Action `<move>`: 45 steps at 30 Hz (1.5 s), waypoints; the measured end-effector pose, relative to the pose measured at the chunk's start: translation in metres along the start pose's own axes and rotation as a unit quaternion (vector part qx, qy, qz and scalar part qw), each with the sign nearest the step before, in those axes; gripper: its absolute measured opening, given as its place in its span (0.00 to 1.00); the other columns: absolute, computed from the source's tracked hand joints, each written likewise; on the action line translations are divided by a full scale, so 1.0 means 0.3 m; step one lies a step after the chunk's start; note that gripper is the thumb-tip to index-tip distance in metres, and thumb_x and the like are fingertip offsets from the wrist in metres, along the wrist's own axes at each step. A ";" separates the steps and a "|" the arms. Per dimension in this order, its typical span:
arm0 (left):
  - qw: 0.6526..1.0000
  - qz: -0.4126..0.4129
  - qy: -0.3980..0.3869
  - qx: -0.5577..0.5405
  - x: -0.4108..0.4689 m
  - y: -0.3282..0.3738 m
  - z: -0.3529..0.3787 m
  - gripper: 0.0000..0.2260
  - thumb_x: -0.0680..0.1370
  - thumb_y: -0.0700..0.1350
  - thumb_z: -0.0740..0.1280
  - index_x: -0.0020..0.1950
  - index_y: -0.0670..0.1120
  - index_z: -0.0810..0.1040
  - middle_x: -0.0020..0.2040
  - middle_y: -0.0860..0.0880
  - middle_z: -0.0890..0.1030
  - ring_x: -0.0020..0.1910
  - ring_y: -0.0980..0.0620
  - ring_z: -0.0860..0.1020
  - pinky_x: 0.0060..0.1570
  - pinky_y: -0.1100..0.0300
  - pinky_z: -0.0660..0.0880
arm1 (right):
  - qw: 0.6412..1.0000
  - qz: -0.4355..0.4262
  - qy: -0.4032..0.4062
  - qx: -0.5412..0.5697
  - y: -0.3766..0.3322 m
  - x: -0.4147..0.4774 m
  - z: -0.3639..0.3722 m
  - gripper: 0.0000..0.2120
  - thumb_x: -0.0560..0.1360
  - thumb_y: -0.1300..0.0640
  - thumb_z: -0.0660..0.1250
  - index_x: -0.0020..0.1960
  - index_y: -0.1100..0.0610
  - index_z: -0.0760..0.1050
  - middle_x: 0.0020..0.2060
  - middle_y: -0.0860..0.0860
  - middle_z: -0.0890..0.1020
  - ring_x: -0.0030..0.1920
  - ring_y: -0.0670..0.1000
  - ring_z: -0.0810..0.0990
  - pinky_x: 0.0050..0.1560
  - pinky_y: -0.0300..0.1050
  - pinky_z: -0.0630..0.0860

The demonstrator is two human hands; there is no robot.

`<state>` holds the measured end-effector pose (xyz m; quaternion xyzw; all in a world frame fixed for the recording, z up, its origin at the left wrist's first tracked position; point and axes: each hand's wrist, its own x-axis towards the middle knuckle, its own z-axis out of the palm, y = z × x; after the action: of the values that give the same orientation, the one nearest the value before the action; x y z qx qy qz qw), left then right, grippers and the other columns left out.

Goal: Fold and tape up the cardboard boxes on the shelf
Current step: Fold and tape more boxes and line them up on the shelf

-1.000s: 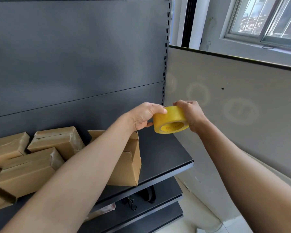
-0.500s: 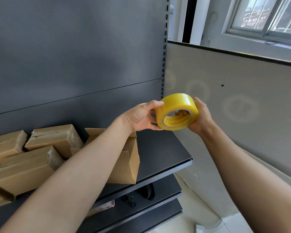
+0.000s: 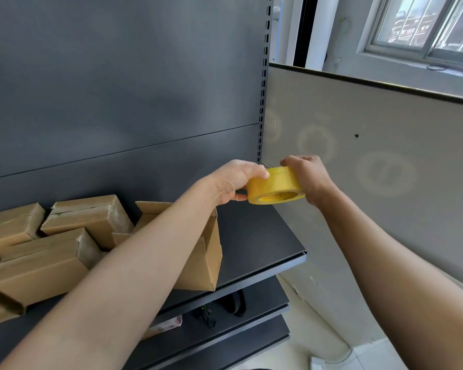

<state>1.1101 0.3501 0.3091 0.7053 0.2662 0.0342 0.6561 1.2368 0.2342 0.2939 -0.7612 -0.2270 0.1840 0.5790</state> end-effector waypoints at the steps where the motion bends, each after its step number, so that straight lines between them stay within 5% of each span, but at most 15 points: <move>1: 1.000 0.005 -0.004 -0.014 0.001 -0.002 -0.009 0.04 0.75 0.43 0.66 0.48 0.49 0.78 0.46 0.50 0.78 0.44 0.51 0.76 0.42 0.57 0.72 | 0.999 0.020 0.010 0.031 0.007 -0.001 -0.007 0.11 0.69 0.57 0.67 0.29 0.55 0.74 0.23 0.48 0.70 0.23 0.47 0.68 0.23 0.34 0.61; 6: 0.993 0.005 -0.037 -0.109 0.006 -0.034 -0.051 0.04 0.77 0.45 0.66 0.49 0.47 0.78 0.45 0.47 0.80 0.46 0.49 0.79 0.52 0.51 0.75 | 0.942 0.129 0.043 0.308 0.065 -0.002 -0.018 0.09 0.69 0.58 0.63 0.30 0.53 0.70 0.27 0.50 0.71 0.30 0.51 0.71 0.35 0.43 0.68; 12: 0.983 -0.026 -0.109 -0.148 0.002 -0.045 -0.036 0.28 0.69 0.52 0.70 0.65 0.40 0.73 0.59 0.40 0.79 0.60 0.41 0.78 0.60 0.45 0.74 | 0.887 0.080 -0.091 0.445 0.084 -0.005 -0.027 0.18 0.76 0.53 0.56 0.31 0.55 0.74 0.26 0.52 0.77 0.28 0.50 0.77 0.35 0.40 0.76; 20: 0.973 -0.006 -0.126 -0.193 0.005 -0.062 -0.030 0.13 0.78 0.49 0.63 0.58 0.43 0.74 0.57 0.41 0.77 0.55 0.41 0.79 0.56 0.43 0.76 | 0.880 0.076 -0.104 0.457 0.107 -0.010 -0.008 0.14 0.77 0.53 0.56 0.38 0.57 0.76 0.32 0.54 0.79 0.35 0.53 0.78 0.42 0.46 0.75; 25: 0.976 -0.013 -0.135 -0.172 -0.009 -0.051 -0.039 0.41 0.53 0.56 0.81 0.62 0.41 0.74 0.56 0.40 0.80 0.58 0.38 0.78 0.58 0.39 0.73 | 0.894 0.067 -0.091 0.434 0.093 0.000 -0.011 0.15 0.77 0.54 0.57 0.36 0.57 0.75 0.29 0.53 0.78 0.32 0.52 0.77 0.39 0.44 0.75; 29: 0.974 -0.022 -0.149 -0.171 -0.010 -0.046 -0.035 0.51 0.51 0.57 0.81 0.69 0.43 0.67 0.64 0.39 0.74 0.62 0.35 0.75 0.63 0.35 0.67 | 0.920 0.102 -0.079 0.369 0.076 -0.001 0.004 0.12 0.77 0.52 0.57 0.40 0.57 0.73 0.35 0.56 0.75 0.35 0.53 0.76 0.38 0.44 0.75; 31: 0.974 -0.028 -0.139 -0.179 -0.010 -0.047 -0.032 0.48 0.57 0.56 0.79 0.72 0.46 0.64 0.68 0.39 0.71 0.62 0.34 0.74 0.63 0.33 0.66 | 0.934 0.116 -0.049 0.334 0.066 -0.003 0.012 0.10 0.76 0.53 0.59 0.39 0.57 0.73 0.35 0.55 0.74 0.35 0.53 0.75 0.38 0.44 0.73; 35: 0.984 -0.035 -0.069 -0.162 -0.011 -0.041 -0.030 0.24 0.75 0.54 0.67 0.68 0.48 0.68 0.63 0.42 0.73 0.59 0.38 0.77 0.62 0.36 0.70 | 0.984 0.060 -0.016 0.170 0.039 -0.008 0.005 0.10 0.74 0.49 0.65 0.40 0.55 0.77 0.34 0.52 0.79 0.36 0.50 0.77 0.41 0.44 0.73; 37: 0.995 -0.041 -0.030 -0.081 -0.009 -0.030 -0.012 0.17 0.75 0.53 0.67 0.61 0.48 0.73 0.59 0.44 0.76 0.57 0.42 0.78 0.61 0.40 0.72 | 0.998 0.006 -0.047 0.029 0.014 -0.015 0.012 0.17 0.73 0.42 0.65 0.32 0.53 0.75 0.25 0.45 0.76 0.27 0.44 0.74 0.29 0.32 0.70; 39: 0.999 -0.036 0.001 -0.011 0.000 -0.029 0.003 0.16 0.74 0.53 0.69 0.57 0.47 0.74 0.57 0.45 0.78 0.56 0.44 0.78 0.60 0.42 0.73 | 0.994 -0.029 -0.068 -0.077 0.004 -0.016 0.035 0.23 0.73 0.40 0.64 0.27 0.54 0.73 0.21 0.43 0.72 0.22 0.43 0.70 0.23 0.32 0.66; 42: 0.999 -0.038 -0.023 -0.009 -0.006 -0.028 -0.008 0.10 0.74 0.53 0.70 0.50 0.49 0.75 0.52 0.45 0.79 0.53 0.42 0.79 0.60 0.41 0.73 | 0.997 -0.039 -0.026 -0.059 0.003 -0.006 0.039 0.14 0.72 0.49 0.65 0.30 0.54 0.72 0.25 0.49 0.69 0.26 0.49 0.67 0.29 0.40 0.63; 45: 0.997 -0.036 -0.059 -0.014 -0.014 -0.026 -0.048 0.10 0.72 0.53 0.71 0.51 0.51 0.78 0.51 0.45 0.79 0.52 0.42 0.79 0.60 0.41 0.73 | 1.000 0.004 -0.006 0.024 0.007 -0.010 0.007 0.15 0.71 0.53 0.65 0.27 0.55 0.76 0.24 0.49 0.71 0.25 0.48 0.69 0.27 0.37 0.65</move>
<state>1.0984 0.3613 0.3050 0.6865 0.2514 -0.0276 0.6817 1.2336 0.2338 0.2913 -0.7466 -0.2232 0.1966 0.5950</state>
